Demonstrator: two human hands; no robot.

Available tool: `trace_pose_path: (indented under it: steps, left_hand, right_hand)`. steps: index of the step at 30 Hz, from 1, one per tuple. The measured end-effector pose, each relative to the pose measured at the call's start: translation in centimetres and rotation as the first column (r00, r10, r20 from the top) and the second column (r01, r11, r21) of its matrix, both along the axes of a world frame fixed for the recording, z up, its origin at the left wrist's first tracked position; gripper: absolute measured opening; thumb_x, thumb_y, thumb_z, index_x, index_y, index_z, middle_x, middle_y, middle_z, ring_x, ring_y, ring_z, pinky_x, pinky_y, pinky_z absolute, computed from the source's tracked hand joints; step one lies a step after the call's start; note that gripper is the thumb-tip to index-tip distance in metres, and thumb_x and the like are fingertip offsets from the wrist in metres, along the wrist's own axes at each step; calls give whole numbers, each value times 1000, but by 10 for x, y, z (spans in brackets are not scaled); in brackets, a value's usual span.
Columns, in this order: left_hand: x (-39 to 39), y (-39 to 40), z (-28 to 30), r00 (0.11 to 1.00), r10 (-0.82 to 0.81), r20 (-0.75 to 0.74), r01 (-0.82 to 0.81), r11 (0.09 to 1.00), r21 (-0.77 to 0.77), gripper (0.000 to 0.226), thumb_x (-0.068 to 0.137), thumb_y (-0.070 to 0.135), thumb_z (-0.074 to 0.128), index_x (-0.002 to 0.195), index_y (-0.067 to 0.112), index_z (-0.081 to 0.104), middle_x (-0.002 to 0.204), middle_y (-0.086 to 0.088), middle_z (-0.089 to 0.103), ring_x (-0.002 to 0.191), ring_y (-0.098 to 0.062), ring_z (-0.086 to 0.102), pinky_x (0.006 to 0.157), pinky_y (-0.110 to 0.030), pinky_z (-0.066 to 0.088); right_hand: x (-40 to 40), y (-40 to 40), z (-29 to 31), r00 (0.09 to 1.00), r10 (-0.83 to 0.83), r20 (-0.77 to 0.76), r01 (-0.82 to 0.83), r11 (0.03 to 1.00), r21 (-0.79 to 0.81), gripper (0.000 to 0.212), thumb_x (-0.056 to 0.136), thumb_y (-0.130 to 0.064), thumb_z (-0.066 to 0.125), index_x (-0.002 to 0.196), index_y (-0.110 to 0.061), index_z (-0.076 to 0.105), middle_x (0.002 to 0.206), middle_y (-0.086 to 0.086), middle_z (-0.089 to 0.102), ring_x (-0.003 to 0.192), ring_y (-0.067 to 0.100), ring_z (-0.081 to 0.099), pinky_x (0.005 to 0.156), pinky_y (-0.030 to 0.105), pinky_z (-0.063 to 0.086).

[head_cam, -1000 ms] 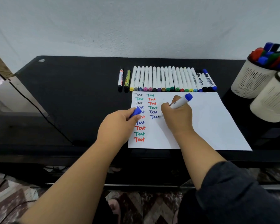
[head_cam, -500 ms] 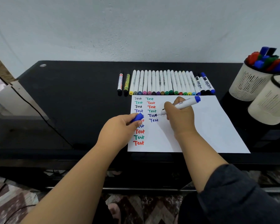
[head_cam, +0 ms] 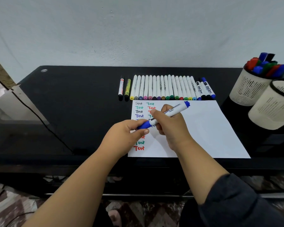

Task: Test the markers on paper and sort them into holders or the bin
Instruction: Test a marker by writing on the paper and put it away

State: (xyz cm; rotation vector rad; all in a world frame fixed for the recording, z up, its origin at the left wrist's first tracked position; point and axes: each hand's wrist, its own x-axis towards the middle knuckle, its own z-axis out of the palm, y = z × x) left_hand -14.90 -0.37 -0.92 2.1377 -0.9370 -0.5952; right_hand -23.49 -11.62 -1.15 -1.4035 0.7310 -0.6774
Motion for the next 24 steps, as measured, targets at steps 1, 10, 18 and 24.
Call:
trace_pose_path:
  steps: [1, 10, 18, 24]
  left_hand:
    - [1, 1, 0, 1000, 10, -3, -10, 1000, -19, 41, 89, 34, 60, 129, 37, 53, 91, 24, 53, 84, 0, 53, 66, -13, 39]
    - [2, 3, 5, 986, 101, -129, -118, 984, -134, 38, 84, 34, 65, 122, 34, 60, 80, 26, 54, 76, 0, 53, 62, -10, 41]
    - [-6, 0, 9, 956, 117, -269, -164, 973, -160, 30, 85, 28, 65, 115, 27, 66, 87, 21, 60, 81, -4, 57, 58, -9, 43]
    - [-6, -3, 10, 951, 135, -279, -178, 974, -138, 29, 86, 27, 65, 114, 24, 67, 87, 18, 58, 82, -5, 53, 63, -17, 42]
  right_hand:
    - [-1, 0, 1, 1000, 18, 0, -18, 1000, 8, 39, 88, -18, 64, 57, -19, 40, 43, -6, 46, 44, 10, 40, 45, 22, 32]
    - [-7, -2, 14, 1000, 21, 12, -22, 996, 87, 29, 93, -20, 55, 66, -12, 49, 45, 5, 53, 40, 12, 41, 42, 20, 32]
    - [0, 2, 13, 996, -84, 32, 74, 968, 238, 33, 90, -7, 50, 61, -16, 36, 39, -5, 42, 37, 9, 38, 42, 20, 31]
    - [2, 2, 10, 996, -82, 35, 69, 960, 272, 30, 90, -7, 48, 64, -17, 37, 42, -3, 40, 36, 9, 36, 38, 17, 29]
